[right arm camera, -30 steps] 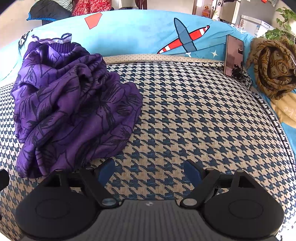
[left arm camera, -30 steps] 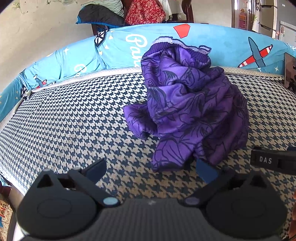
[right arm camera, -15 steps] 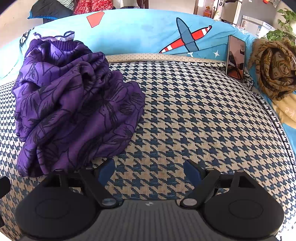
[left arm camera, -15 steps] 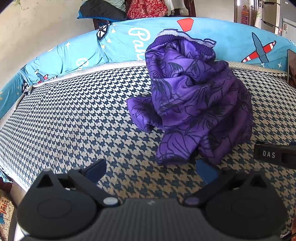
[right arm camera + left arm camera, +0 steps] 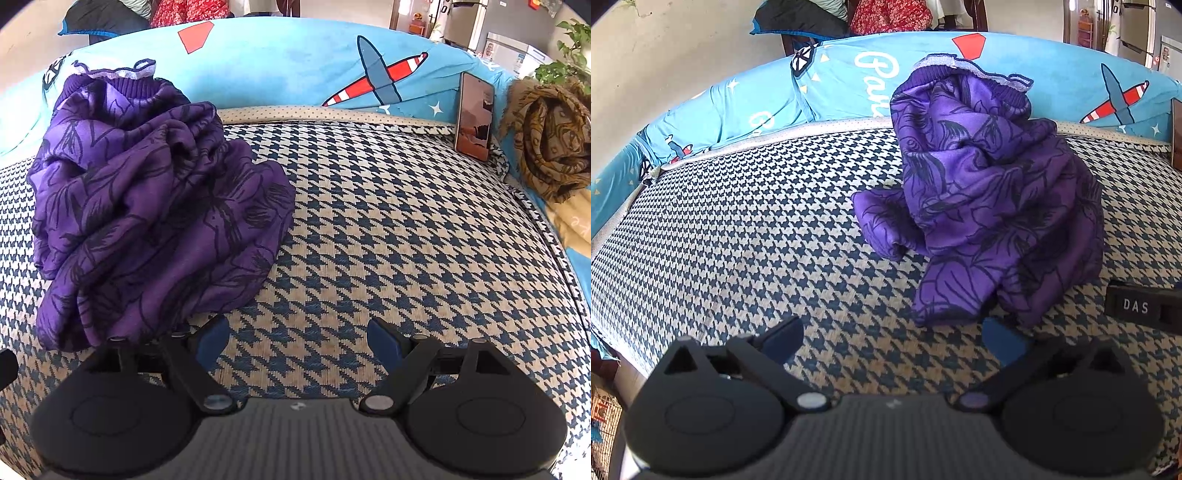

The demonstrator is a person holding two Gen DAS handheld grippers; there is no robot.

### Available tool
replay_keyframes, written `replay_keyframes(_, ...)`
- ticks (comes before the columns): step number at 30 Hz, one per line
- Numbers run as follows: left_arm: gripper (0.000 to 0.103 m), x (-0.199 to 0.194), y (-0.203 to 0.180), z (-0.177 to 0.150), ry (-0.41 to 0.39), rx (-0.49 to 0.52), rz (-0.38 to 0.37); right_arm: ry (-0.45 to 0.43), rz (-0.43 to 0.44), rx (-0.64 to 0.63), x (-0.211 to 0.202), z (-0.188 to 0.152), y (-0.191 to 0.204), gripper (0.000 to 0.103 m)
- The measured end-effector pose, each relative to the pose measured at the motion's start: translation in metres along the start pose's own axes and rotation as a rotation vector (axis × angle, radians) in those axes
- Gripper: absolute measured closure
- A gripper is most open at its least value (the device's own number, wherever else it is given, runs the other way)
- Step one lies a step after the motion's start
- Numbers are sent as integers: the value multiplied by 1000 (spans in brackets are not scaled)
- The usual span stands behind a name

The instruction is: Fold clothes

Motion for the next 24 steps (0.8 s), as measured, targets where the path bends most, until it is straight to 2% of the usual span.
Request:
replay_keyframes(4, 0, 2, 0, 2, 0, -8, -10, -3, 3, 2, 0, 0, 0, 21)
replay_keyframes(8, 0, 3, 10, 14, -35, -54, -25, -38, 36, 13, -4, 6, 2, 21)
replay_keyframes(11, 0, 6, 17, 24, -54, -105, -54, -106, 97, 15, -13, 15, 6, 21)
replay_keyframes(13, 0, 10, 20, 29, -62, -124, -64, -138, 173, 9, -17, 23, 12, 21)
replay_keyframes(16, 0, 16, 22, 39, -82, -142, -64, -176, 231, 22, -19, 33, 18, 21)
replay_keyframes(24, 0, 33, 17, 65, -121, -143, -75, -206, 285, 53, -3, 57, 33, 21)
Point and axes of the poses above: each gripper's, at about its wrist camera, not at the fingertips, and x roughly the way its jaws point, y to its left, z to its top, the point moved 10 cm from there along x, roughly the way its jaws point, and after that the axes turned 4 degrees about -y, right-handed, at the moved point
